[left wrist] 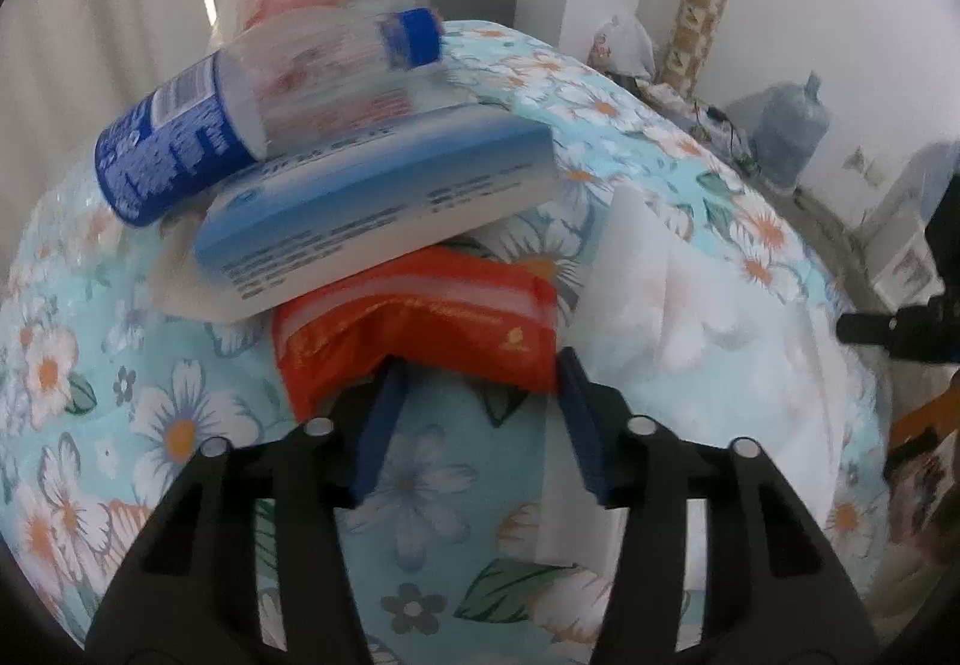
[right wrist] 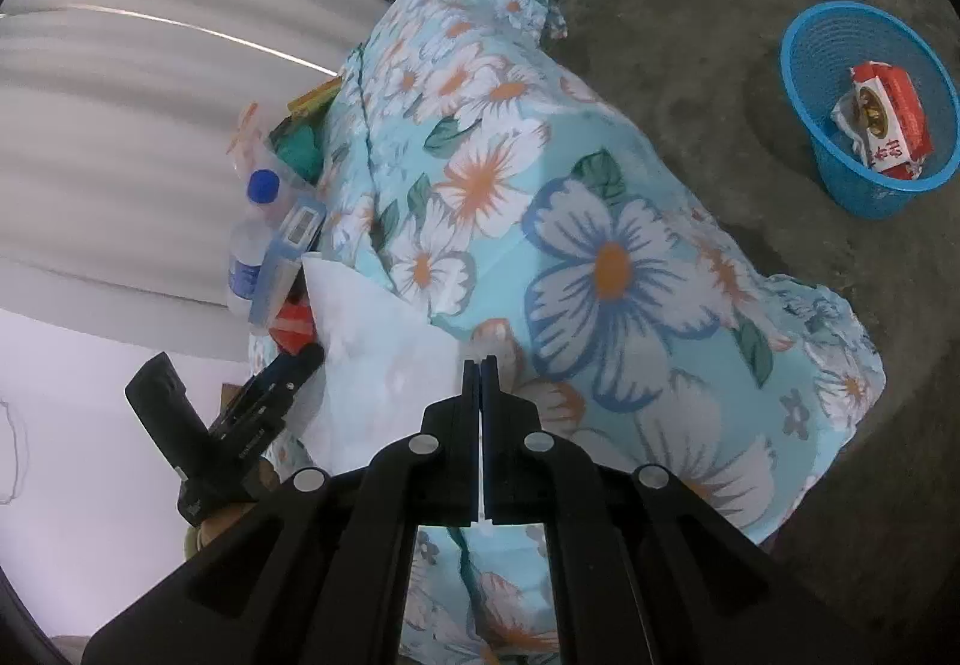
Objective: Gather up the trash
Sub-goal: 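Close the left tool on the red wrapper while the right tool approaches the white paper, then grasp the white paper sheet with the right tool while the left tool lifts the red wrapper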
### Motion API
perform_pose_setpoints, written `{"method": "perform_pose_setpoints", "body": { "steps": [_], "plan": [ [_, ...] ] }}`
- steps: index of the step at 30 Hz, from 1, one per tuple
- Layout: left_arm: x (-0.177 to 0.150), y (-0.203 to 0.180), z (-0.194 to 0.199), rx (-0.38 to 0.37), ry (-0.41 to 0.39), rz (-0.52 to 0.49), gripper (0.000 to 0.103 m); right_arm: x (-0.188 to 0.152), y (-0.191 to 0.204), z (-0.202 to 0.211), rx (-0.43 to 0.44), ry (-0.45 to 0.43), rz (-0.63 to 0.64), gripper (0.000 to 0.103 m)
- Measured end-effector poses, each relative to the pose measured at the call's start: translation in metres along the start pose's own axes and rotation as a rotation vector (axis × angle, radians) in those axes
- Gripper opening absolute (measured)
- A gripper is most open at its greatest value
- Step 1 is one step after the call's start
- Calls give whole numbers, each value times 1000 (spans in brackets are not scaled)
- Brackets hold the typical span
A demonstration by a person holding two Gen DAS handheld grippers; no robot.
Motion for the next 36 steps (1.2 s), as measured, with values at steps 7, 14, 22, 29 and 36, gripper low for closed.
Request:
{"method": "perform_pose_setpoints", "body": {
  "steps": [7,14,22,29,36],
  "plan": [
    [-3,23,5,-37,-7,115,15,0,-2,4,5,-10,-8,1],
    [-8,37,19,-116,-27,224,5,-4,-2,2,44,7,-28,3],
    [-29,40,53,-144,-62,283,4,-12,-10,0,132,50,-88,36],
    [-35,43,74,-151,-86,298,4,-14,-2,-8,97,27,-70,37],
    [-39,30,92,-170,-98,268,1,-15,8,-11,35,-24,-11,31]
  ]
}}
Point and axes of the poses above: each gripper's, at about its wrist camera, not at the fingertips, and z roughly against the way its jaws point, y to its left, x to its top, the point moved 2 cm from there along -z, roughly the way its jaws point, and after that the axes turned 1 degree about z, right-handed, at the moved point
